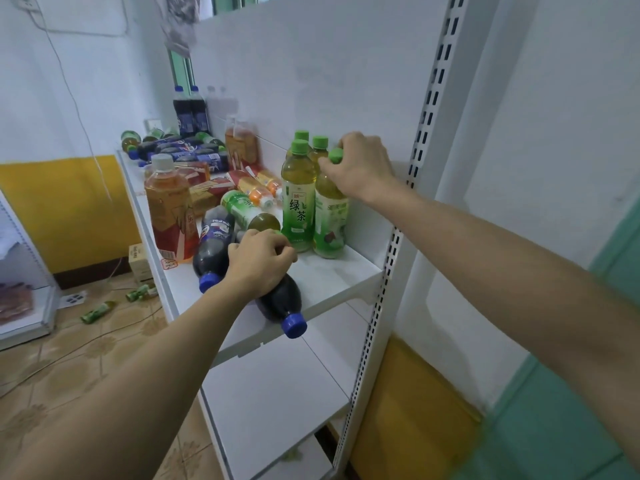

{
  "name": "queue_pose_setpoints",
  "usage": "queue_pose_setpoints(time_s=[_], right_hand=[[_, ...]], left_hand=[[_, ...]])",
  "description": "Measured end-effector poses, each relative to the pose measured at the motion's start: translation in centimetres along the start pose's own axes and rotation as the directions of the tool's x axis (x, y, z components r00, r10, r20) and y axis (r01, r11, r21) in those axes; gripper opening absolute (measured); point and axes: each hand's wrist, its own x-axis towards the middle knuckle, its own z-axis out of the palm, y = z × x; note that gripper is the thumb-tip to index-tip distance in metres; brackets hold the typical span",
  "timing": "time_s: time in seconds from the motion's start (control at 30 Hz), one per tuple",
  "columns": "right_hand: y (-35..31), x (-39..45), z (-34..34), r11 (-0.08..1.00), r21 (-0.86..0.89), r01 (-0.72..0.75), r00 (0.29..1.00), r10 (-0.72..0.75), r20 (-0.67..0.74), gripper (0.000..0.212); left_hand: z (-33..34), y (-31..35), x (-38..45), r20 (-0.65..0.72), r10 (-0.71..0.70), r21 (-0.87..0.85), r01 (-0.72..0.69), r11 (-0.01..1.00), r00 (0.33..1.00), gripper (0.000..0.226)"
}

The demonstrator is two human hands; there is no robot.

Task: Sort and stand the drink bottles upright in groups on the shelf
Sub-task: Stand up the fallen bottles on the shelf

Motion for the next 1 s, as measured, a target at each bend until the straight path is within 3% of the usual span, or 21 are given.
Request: queue_pose_setpoints(time_s=[0.17,0.3,0.47,0.6,0.67,0.77,0.9,1.0], right_hand=[[0.2,3.4,1.3,0.985,-0.077,-0.152,0.984,0.158,0.077,0.038],[0.7,3.6,1.5,0.986,-0.059,-0.155,0.980,0.161,0.114,0.032],[1.3,1.6,0.7,0.993,0.064,-0.100,0.995,0.099,0.011,0.041],[0.8,-2.8,-0.1,0.982,0.191,0.005,0.994,0.016,-0.107,0.031],[0.3,-6.0,0.3,0.964,0.264,0.034,0.999,-0.023,-0.043,0.025],[-0.9,-11.2,2.0,0.930,0.368,-0.023,0.986,-0.039,0.160,0.025],[-3.7,-16.1,4.5,0.953,0.255,-0.164,0.885,0.028,0.465,0.055],[-5.4,-17.0,5.3,0.965,0.168,-0.201,0.870,0.097,0.484,0.069]], left_hand=[[-0.1,0.1,-0.1,-0.022,-0.001,0.008,0.001,1.000,1.000,0.025],[-0.3,0.2,-0.1,-0.034,-0.006,-0.005,0.006,1.000,0.999,0.025],[-0.8,0.5,0.0,0.032,-0.024,-0.041,0.026,0.999,0.999,0.035],[-3.1,0.2,0.1,0.168,0.088,-0.213,-0.051,0.976,0.982,0.034],[-3.8,-1.4,-0.6,0.094,0.163,-0.222,-0.139,0.965,0.982,0.024],[-4.2,-5.2,-2.0,-0.076,0.247,-0.061,-0.252,0.966,0.966,0.012],[-4.1,-9.3,-3.5,-0.130,0.335,0.069,-0.328,0.942,0.933,0.020],[-4.0,-10.8,-3.5,-0.096,0.349,0.012,-0.349,0.937,0.932,0.029]])
